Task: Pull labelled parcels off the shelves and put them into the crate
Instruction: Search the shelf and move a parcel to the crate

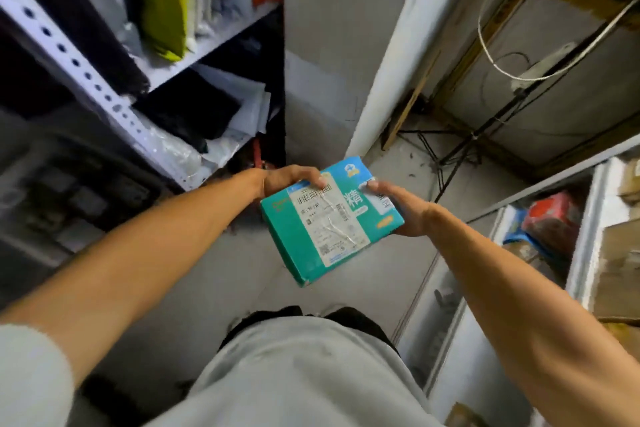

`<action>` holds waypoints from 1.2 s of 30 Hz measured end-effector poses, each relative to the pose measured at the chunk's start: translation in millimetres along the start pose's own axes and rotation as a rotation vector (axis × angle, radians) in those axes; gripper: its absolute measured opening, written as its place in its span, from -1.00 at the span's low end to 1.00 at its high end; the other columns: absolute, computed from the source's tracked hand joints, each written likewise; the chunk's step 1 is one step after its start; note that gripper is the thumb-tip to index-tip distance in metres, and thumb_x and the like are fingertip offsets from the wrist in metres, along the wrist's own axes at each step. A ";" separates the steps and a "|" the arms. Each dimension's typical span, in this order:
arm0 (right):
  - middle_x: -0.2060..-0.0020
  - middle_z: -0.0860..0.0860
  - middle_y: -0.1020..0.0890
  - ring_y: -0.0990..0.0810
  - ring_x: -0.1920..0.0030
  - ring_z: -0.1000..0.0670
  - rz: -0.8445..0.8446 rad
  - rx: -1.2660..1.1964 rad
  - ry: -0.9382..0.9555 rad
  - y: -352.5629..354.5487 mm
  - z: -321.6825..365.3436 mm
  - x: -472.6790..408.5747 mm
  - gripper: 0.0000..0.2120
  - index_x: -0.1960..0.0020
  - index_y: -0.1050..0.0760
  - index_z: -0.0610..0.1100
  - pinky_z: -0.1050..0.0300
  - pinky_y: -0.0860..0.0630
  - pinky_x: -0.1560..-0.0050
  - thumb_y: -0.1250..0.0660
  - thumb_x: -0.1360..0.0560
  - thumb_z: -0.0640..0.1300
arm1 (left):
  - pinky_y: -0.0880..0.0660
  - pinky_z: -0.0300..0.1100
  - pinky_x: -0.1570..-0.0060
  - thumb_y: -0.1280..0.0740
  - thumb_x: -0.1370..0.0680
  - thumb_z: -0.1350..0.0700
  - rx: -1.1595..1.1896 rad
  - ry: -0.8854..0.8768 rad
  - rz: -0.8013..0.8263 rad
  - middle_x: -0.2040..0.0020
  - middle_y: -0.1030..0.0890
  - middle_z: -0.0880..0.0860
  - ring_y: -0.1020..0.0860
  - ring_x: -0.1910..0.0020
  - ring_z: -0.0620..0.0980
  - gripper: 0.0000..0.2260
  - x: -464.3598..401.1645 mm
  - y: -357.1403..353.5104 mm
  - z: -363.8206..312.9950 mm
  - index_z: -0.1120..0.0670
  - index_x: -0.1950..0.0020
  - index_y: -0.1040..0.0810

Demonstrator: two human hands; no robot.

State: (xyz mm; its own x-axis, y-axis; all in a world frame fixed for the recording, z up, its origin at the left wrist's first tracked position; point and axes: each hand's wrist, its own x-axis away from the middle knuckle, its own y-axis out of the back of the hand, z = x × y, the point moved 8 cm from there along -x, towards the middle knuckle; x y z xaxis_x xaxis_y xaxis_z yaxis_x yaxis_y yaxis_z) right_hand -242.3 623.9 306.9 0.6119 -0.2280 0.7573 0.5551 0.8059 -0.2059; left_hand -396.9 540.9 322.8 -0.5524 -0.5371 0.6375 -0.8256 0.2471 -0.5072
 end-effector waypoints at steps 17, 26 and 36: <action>0.00 -0.11 -0.73 -0.71 0.03 -0.15 0.137 0.317 -0.063 -281.6 18.1 -131.7 -0.47 -0.12 -0.61 -0.11 -0.20 -0.56 -0.22 -0.44 -0.36 0.28 | -0.41 0.50 -0.15 -0.33 -0.30 -0.48 0.653 -0.230 -0.855 0.01 -0.63 0.18 -0.60 -0.13 0.33 -0.33 270.1 126.8 272.8 0.07 -0.05 -0.63; -0.23 -0.25 -0.63 -0.55 -0.31 -0.34 0.248 0.435 -0.178 -359.2 11.4 -200.9 -0.19 -0.30 -0.58 -0.15 -0.11 -0.62 -0.04 -0.52 -0.23 0.35 | -0.60 0.02 0.12 -0.28 -0.43 -0.41 0.874 -0.365 -1.023 0.07 -0.60 0.11 -0.65 0.16 0.11 -0.42 289.7 149.2 339.4 0.06 -0.13 -0.59; -0.16 -0.23 -0.65 -0.65 -0.17 -0.28 0.197 0.527 -0.223 -424.3 54.9 -308.6 -0.34 -0.26 -0.57 -0.13 -0.29 -0.58 -0.19 -0.42 -0.37 0.33 | -0.50 0.26 -0.24 -0.21 -0.55 -0.37 0.922 -0.396 -1.134 -0.17 -0.62 0.18 -0.61 -0.18 0.23 -0.45 338.5 253.5 351.0 0.02 -0.29 -0.52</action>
State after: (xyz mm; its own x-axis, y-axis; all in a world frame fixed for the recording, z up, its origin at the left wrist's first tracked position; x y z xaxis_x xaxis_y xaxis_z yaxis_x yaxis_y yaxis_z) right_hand -697.7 382.3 194.6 0.5105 0.0273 0.8594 0.0546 0.9965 -0.0641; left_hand -752.9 138.7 206.5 0.4975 -0.3038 0.8125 -0.3392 -0.9302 -0.1401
